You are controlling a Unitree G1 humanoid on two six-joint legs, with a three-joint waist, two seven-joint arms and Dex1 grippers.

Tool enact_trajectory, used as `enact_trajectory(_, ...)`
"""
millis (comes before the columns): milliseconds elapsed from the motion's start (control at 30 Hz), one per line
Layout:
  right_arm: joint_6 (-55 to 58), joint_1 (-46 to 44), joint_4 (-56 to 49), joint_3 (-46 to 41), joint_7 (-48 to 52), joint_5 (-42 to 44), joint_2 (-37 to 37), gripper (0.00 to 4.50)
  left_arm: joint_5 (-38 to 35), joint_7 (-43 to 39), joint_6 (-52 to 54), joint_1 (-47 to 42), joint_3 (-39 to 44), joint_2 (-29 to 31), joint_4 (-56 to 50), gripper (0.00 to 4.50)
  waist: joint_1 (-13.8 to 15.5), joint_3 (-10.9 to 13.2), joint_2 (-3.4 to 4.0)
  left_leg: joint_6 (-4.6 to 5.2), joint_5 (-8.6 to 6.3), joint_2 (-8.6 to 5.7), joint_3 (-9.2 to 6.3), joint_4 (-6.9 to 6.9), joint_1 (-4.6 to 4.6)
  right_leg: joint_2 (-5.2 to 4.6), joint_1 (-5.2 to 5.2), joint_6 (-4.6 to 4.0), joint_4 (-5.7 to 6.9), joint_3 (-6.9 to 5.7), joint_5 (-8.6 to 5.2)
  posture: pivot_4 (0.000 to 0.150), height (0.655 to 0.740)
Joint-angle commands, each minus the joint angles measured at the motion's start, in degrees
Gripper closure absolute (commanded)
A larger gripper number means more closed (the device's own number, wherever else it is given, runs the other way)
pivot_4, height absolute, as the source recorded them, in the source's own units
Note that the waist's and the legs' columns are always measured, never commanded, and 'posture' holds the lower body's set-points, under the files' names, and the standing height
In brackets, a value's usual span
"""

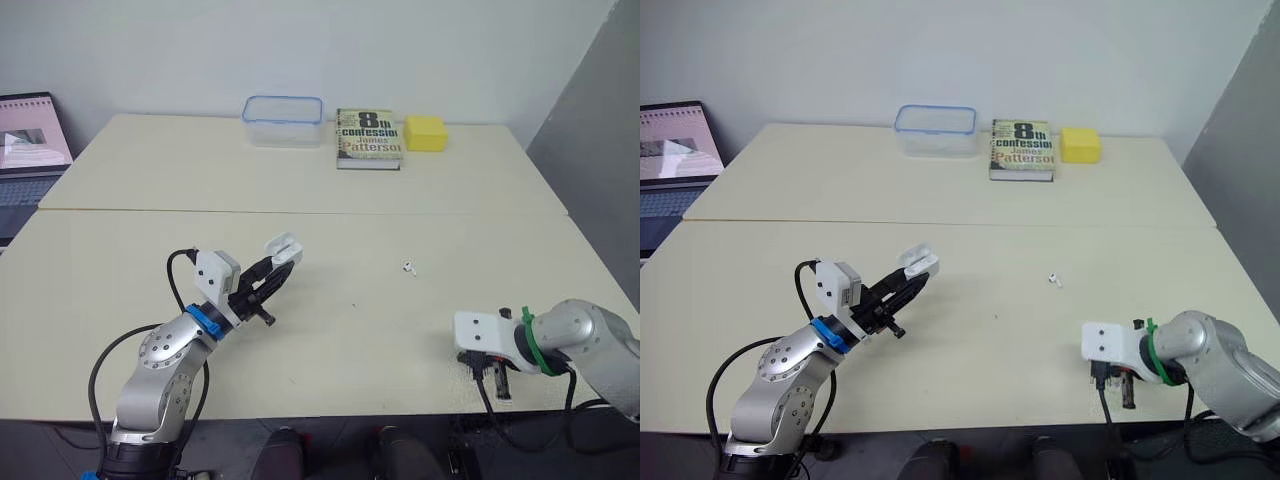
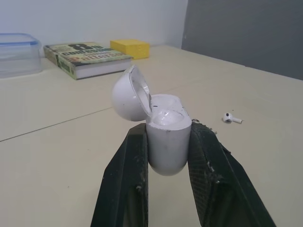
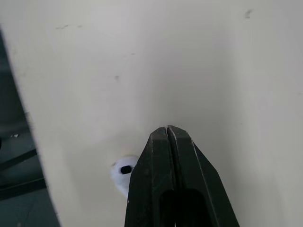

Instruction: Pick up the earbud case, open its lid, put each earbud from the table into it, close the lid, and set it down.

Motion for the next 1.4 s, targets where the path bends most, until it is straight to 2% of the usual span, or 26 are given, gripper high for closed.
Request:
enact_trajectory(33, -1.0, -2.8, -0.6, -4.3, 0.6, 3.1, 1.7, 4.50, 0.0, 0.0, -1.0, -0.4, 0.3, 0.0, -1.5, 3.73, 0.0, 0.1, 0.09, -0.01, -0.02, -0.01, 0.02, -0.01, 0.00, 0.05, -0.02, 0.00, 0.00, 0.01, 0.00, 0.150, 0.7400)
enact_trajectory(100, 0.3, -3.7, -1.4, -6.9, 1.8, 6.0, 2.0, 4.50, 0.0, 0.2, -0.8, -0.2, 0.2, 0.0, -1.9, 3.73, 0.0, 0.1, 0.11, -0.09, -0.09, 0.00, 0.03, 0.00, 0.00, 0.24, -0.03, -0.02, -0.01, 0.03, -0.01, 0.150, 0.7400)
enact_trajectory(167, 0.6, -3.1, -2.8, -9.0, 4.0, 8.6, 0.3, 3.91, 0.0, 0.2, -0.7, -0.1, 0.1, 0.0, -2.1, 3.73, 0.0, 0.1, 0.14, -0.11, -0.11, 0.01, 0.00, -0.01, -0.01, 0.31, -0.03, -0.03, -0.01, 0.02, -0.02, 0.150, 0.7400)
enact_trajectory(333, 1.3, 1.3, -6.7, -13.4, 8.7, 12.8, -6.7, 2.15, -0.3, 0.2, -0.2, 0.2, 0.0, 0.2, -2.7, 3.73, 0.2, 0.2, 0.28, -0.13, -0.15, 0.04, 0.00, 0.00, -0.02, 0.33, -0.03, -0.05, -0.05, 0.02, -0.04, 0.150, 0.7400)
enact_trajectory(500, -1.9, 6.4, -4.5, -11.2, 3.4, 6.3, -9.4, 0.33, -0.3, 0.5, 0.3, 0.2, -0.7, 0.0, -3.3, 3.73, 0.2, 0.2, 0.29, -0.13, -0.16, 0.07, 0.07, 0.06, 0.01, 0.33, -0.02, -0.07, -0.03, 0.08, -0.04, 0.150, 0.7400)
enact_trajectory(633, -3.6, 7.7, -2.7, -9.8, 1.1, 4.0, -8.0, 0.32, -0.5, 0.4, 0.7, 0.4, -0.8, 0.1, -3.9, 3.73, 0.1, 0.2, 0.30, -0.13, -0.16, 0.07, 0.15, 0.08, 0.03, 0.33, -0.03, -0.34, -0.01, 0.14, -0.19, 0.150, 0.7400)
enact_trajectory(933, -8.5, 7.5, 0.6, -6.5, 2.6, 1.5, -7.0, 0.32, -0.7, 0.7, 2.2, 0.8, -0.5, 0.3, -5.5, 3.73, 0.1, 0.2, 0.33, -0.14, -0.17, 0.05, 0.16, 0.06, 0.04, 0.37, -0.03, -0.08, -0.01, 0.14, -0.04, 0.150, 0.7400)
enact_trajectory(1300, -7.3, 5.1, 1.8, -3.6, 3.8, 0.4, -4.4, 0.32, -0.7, 0.6, 2.5, 1.4, -0.4, 0.4, -5.8, 3.73, 0.0, 0.2, 0.33, -0.15, -0.17, 0.06, 0.15, 0.07, 0.04, 0.43, -0.02, -0.08, 0.01, 0.14, -0.04, 0.150, 0.7400)
enact_trajectory(1400, -6.5, 4.7, 1.6, -3.1, 4.2, 0.1, -4.4, 0.90, -0.8, 0.5, 2.5, 1.5, -0.3, 0.5, -5.9, 3.73, 0.0, 0.2, 0.33, -0.15, -0.17, 0.07, 0.15, 0.07, 0.05, 0.44, -0.02, -0.08, 0.01, 0.15, -0.04, 0.150, 0.7400)
